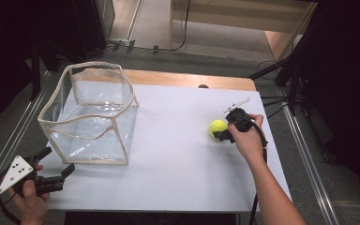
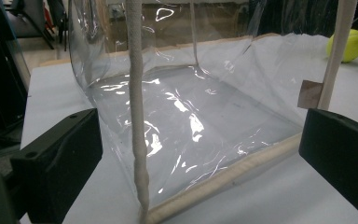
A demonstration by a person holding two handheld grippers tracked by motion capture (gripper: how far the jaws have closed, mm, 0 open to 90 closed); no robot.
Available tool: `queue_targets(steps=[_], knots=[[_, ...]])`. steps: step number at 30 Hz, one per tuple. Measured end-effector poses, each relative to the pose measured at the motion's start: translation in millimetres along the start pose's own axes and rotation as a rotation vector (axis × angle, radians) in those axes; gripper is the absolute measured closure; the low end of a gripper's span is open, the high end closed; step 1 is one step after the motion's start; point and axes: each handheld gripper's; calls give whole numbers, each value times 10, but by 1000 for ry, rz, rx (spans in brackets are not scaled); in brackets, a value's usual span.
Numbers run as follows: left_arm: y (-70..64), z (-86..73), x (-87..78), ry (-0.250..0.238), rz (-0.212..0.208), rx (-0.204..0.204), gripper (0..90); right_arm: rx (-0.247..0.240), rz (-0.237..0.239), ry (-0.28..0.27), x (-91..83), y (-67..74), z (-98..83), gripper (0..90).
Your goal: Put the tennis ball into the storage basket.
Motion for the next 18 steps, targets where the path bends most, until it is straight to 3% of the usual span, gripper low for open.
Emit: queue_targets(steps=[14, 16, 18], knots=[[0, 2, 3, 8, 0, 9, 0, 11, 33, 81, 148, -10, 117, 81], [-1, 2, 3, 8, 0, 10, 0, 14, 30, 83, 160, -2, 135, 163], [-1, 1, 4, 8, -1, 9, 0, 10, 36, 93, 176, -2, 152, 165]])
Point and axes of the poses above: each handheld gripper's, and its own axes: x roughly forward along the jaws, z roughly out of its top, y roughly to its left, and after that the axes turned 9 degrees about -z, right-handed
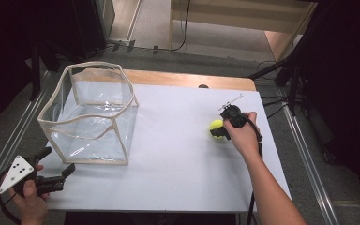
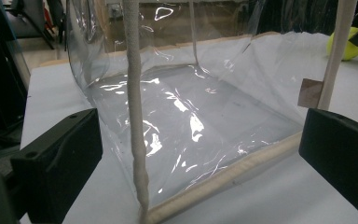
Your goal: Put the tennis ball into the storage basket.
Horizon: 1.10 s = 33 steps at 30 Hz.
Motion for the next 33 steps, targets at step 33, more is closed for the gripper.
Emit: queue_targets(steps=[33], knots=[[-7, 1, 3, 3, -1, 1, 0, 17, 5, 38, 157, -3, 45, 230]])
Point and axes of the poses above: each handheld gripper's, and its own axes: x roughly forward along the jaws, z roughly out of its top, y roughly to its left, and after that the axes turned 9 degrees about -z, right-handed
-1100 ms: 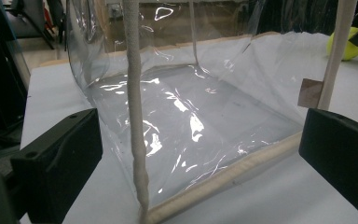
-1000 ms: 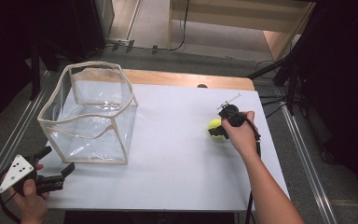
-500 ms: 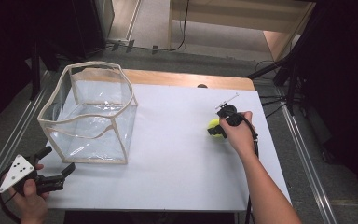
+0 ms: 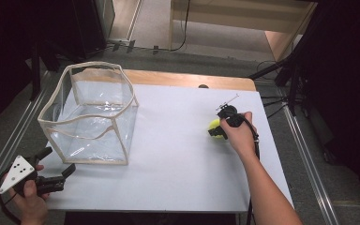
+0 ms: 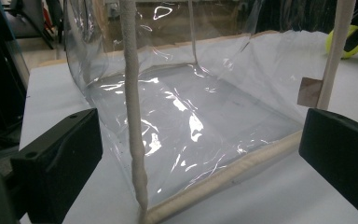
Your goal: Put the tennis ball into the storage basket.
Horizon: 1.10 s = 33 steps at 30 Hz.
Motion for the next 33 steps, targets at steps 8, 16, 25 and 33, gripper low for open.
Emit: queue_targets(steps=[8, 16, 25, 33], knots=[[2, 0, -3, 1, 0, 1, 0, -15, 7, -5, -35, 48, 30, 230], [1, 1, -3, -1, -1, -1, 0, -31, 26, -13, -50, 133, 83, 230], [4, -2, 0, -7, -4, -1, 0, -66, 39, -20, -83, 251, 168, 230], [5, 0, -3, -3, -3, 0, 0, -95, 52, -28, -92, 371, 238, 230]])
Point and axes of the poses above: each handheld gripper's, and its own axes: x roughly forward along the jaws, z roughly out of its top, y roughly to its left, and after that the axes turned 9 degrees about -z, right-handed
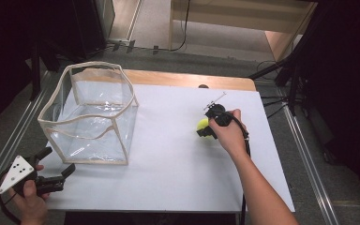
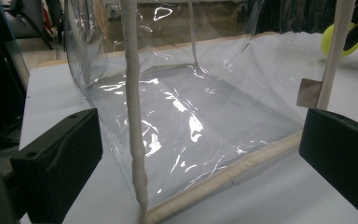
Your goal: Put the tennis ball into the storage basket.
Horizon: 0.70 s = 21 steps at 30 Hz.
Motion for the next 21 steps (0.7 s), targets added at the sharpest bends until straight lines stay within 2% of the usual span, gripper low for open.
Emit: queue_targets(steps=[21], knots=[[1, -1, -1, -6, -3, -1, 0, -68, 22, -11, 1, 249, 193, 229]])
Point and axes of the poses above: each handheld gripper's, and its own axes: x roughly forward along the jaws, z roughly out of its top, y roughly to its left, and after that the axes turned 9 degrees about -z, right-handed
